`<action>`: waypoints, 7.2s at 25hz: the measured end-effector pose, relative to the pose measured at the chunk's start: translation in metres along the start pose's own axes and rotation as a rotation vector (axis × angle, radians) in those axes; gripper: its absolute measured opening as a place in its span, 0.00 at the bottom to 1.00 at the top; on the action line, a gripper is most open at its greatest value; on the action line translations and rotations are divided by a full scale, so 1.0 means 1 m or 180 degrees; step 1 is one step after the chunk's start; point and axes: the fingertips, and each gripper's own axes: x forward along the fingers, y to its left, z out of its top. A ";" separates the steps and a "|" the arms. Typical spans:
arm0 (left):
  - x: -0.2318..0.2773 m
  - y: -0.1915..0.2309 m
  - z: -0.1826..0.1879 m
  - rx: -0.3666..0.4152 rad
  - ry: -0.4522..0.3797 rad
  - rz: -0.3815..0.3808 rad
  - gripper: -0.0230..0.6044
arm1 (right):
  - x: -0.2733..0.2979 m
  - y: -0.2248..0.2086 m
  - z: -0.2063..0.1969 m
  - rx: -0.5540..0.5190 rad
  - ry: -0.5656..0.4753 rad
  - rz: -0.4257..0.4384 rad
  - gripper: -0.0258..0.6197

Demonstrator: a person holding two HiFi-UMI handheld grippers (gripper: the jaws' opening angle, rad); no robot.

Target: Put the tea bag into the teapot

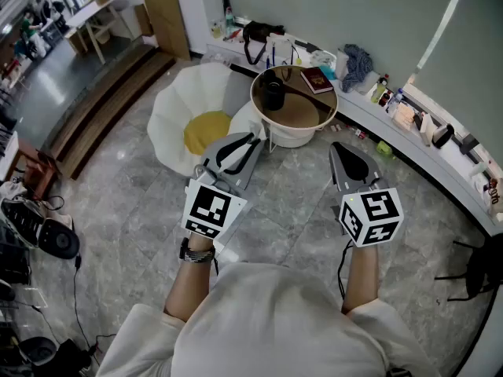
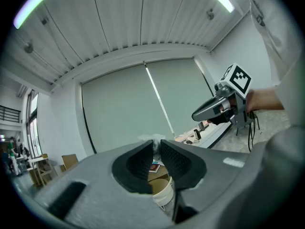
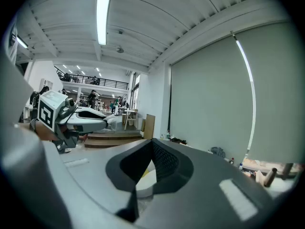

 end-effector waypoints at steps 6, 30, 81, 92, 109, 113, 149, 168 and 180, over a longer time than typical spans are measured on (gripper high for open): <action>0.004 -0.012 0.005 -0.0022 0.0041 0.0070 0.13 | -0.014 -0.015 0.005 0.0129 -0.0142 0.0060 0.05; 0.057 -0.071 -0.015 -0.0281 0.0084 0.0163 0.13 | -0.035 -0.095 -0.054 0.0219 -0.0062 0.0095 0.05; 0.350 0.266 -0.147 -0.0426 0.0134 -0.0139 0.13 | 0.394 -0.220 -0.014 0.0422 0.0198 -0.0084 0.05; 0.381 0.292 -0.167 -0.0437 0.0219 -0.0146 0.13 | 0.432 -0.241 -0.021 0.0490 0.0247 -0.0104 0.05; 0.505 0.318 -0.228 -0.0500 0.0678 -0.0264 0.13 | 0.530 -0.325 -0.055 0.0598 0.0512 0.0110 0.05; 0.537 0.326 -0.253 -0.0546 0.0825 -0.0298 0.13 | 0.558 -0.341 -0.071 0.0633 0.0617 0.0157 0.05; 0.678 0.269 -0.537 -0.0793 0.2217 -0.1142 0.13 | 0.639 -0.420 -0.213 0.0965 0.1483 0.0070 0.05; 0.696 0.232 -0.621 -0.1079 0.2926 -0.1366 0.13 | 0.635 -0.441 -0.252 0.1126 0.1725 -0.0063 0.05; 0.704 0.222 -0.638 -0.1069 0.3273 -0.1435 0.15 | 0.631 -0.450 -0.260 0.1186 0.1730 -0.0120 0.05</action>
